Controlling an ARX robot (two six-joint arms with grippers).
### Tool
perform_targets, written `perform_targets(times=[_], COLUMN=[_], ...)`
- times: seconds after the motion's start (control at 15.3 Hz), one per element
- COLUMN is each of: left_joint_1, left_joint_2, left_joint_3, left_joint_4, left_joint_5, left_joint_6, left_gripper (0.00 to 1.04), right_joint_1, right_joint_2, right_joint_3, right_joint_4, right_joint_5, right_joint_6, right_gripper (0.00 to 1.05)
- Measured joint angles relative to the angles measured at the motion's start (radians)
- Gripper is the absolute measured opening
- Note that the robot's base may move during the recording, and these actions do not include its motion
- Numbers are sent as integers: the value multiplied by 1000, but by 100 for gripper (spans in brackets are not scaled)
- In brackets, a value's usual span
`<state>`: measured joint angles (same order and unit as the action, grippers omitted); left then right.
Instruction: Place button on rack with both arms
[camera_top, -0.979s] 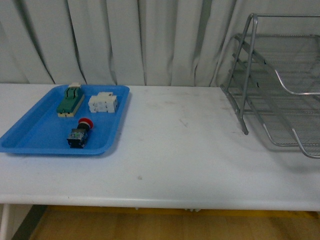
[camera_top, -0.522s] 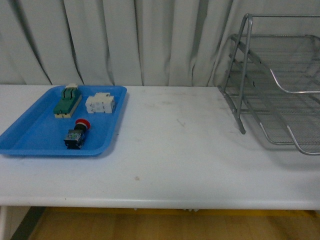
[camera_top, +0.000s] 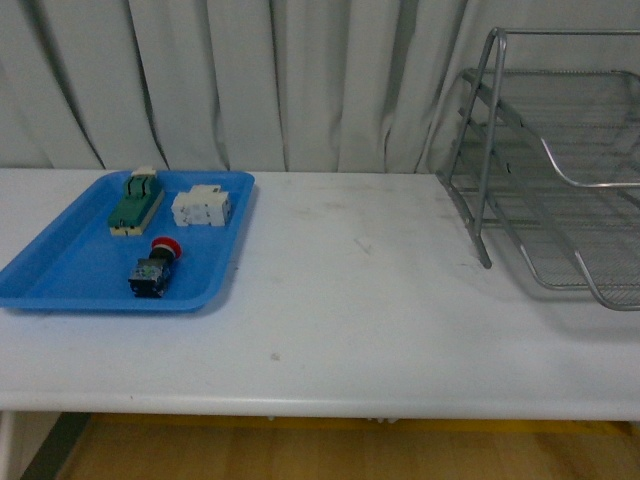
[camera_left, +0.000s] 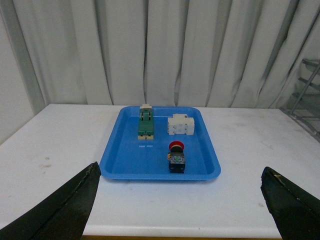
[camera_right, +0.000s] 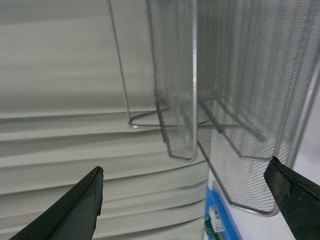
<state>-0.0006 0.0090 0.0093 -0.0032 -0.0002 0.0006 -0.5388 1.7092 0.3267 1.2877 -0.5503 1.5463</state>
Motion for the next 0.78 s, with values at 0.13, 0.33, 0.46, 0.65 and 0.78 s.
perform_targets(times=[0.13,0.33,0.46,0.65,0.78], left_joint_1=[0,0,0,0,0], left_joint_2=[0,0,0,0,0], left_joint_3=[0,0,0,0,0], left_joint_4=[0,0,0,0,0], left_joint_5=[0,0,0,0,0], left_joint_6=[0,0,0,0,0], left_gripper=[98,98,98,98,98], right_joint_1=[15,143,221,325,364], right_joint_2=[-269,-865,-1004,-1147,-1195], right_joint_3=[-23,-102,-185,-229,-253], right_joint_4=[-303,-675,-758,-816,-854], right_joint_5=[40,140,226,329,373], right_joint_6=[-207,-1003,-1370,-1519,-1531], right_gripper=[86,52,28,2,2])
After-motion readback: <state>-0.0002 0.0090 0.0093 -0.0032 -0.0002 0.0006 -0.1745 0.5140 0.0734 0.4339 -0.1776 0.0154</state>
